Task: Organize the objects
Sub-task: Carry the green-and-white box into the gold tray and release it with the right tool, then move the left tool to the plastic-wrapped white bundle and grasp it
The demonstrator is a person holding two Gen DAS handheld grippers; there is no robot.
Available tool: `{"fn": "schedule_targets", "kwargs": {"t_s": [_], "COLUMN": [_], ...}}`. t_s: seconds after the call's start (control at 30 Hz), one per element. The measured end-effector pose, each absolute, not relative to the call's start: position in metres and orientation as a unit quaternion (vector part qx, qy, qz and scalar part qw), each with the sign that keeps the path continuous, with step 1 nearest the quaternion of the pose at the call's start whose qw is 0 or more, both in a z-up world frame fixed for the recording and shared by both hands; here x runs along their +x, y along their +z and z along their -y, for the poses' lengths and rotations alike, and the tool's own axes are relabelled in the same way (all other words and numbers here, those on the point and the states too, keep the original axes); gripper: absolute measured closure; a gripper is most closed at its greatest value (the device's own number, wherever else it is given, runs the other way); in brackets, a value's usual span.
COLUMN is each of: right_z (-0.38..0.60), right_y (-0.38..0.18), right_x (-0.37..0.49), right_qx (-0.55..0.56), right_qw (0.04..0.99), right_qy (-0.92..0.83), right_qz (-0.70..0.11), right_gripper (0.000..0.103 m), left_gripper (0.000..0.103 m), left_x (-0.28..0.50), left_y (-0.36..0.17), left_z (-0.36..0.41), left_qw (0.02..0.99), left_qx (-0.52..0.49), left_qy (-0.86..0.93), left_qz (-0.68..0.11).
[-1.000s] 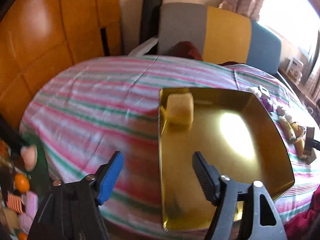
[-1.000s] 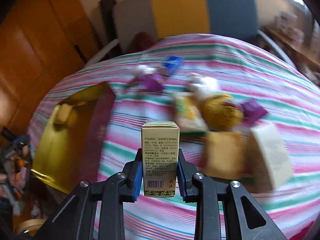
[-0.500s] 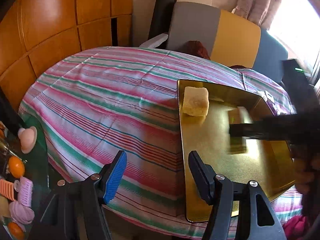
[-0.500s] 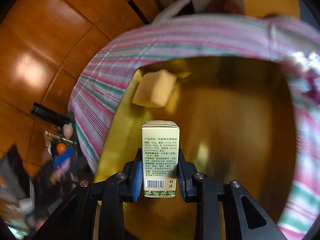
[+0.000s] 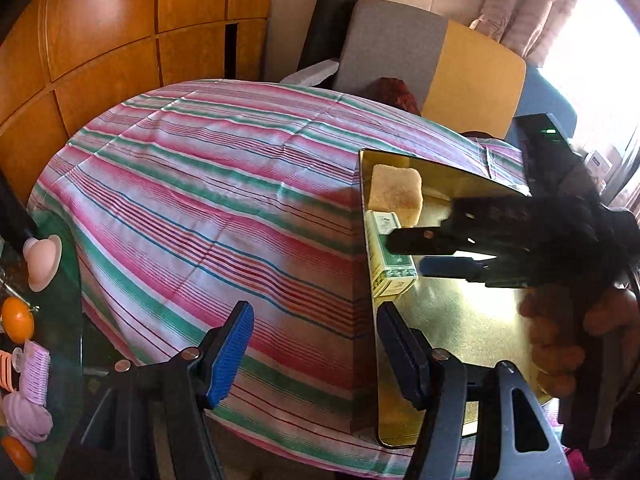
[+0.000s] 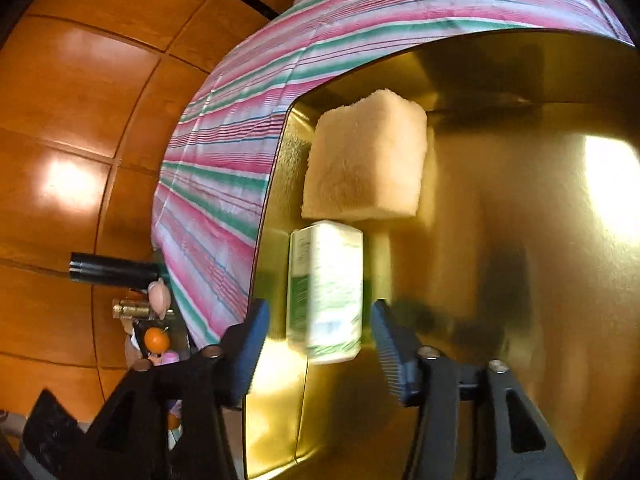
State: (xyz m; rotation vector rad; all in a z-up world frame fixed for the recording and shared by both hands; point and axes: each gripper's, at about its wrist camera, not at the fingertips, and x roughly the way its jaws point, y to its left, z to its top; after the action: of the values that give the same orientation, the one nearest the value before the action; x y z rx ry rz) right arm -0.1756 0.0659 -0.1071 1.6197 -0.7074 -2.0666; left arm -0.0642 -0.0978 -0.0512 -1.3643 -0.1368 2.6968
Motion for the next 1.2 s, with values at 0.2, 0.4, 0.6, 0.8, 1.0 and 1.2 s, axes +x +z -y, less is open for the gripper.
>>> {"fn": "schedule_targets", "kwargs": {"t_s": [0.2,0.4,0.6,0.8,1.0,1.2], "right_z": [-0.087,-0.134,-0.222,-0.323,-0.395,-0.435], "right_y": [-0.075,-0.049,-0.028,-0.020,-0.029,-0.049], "right_x": [-0.139,-0.101,-0.068,-0.038,-0.022,-0.016], "right_qx": [0.536,0.493,0.468,0.452,0.454,0.453], "right_qw": [0.223,0.200,0.131,0.035,-0.036,-0.046], "right_qy": [-0.794,-0.837,-0.865,-0.879,-0.879,-0.874], "right_qz": [0.182,0.130,0.123,0.144,0.139,0.168], "right_gripper": [0.038,0.030,0.024,0.020,0.019,0.019], "left_gripper": [0.038,0.038,0.038,0.038,0.040,0.040], "left_x": [-0.061,-0.059,-0.066,-0.077,-0.108,-0.164], "left_y": [-0.052,-0.037,-0.018,0.001,0.017,0.013], "left_z": [0.087,0.060,0.015,-0.048,-0.117,-0.193], "left_qw": [0.077,0.100,0.144,0.195,0.235,0.267], "left_qx": [-0.457,-0.448,-0.437,-0.422,-0.415,-0.450], "left_qy": [0.886,0.888,0.888,0.883,0.874,0.846], "left_qz": [0.034,0.010,-0.021,-0.064,-0.094,-0.103]}}
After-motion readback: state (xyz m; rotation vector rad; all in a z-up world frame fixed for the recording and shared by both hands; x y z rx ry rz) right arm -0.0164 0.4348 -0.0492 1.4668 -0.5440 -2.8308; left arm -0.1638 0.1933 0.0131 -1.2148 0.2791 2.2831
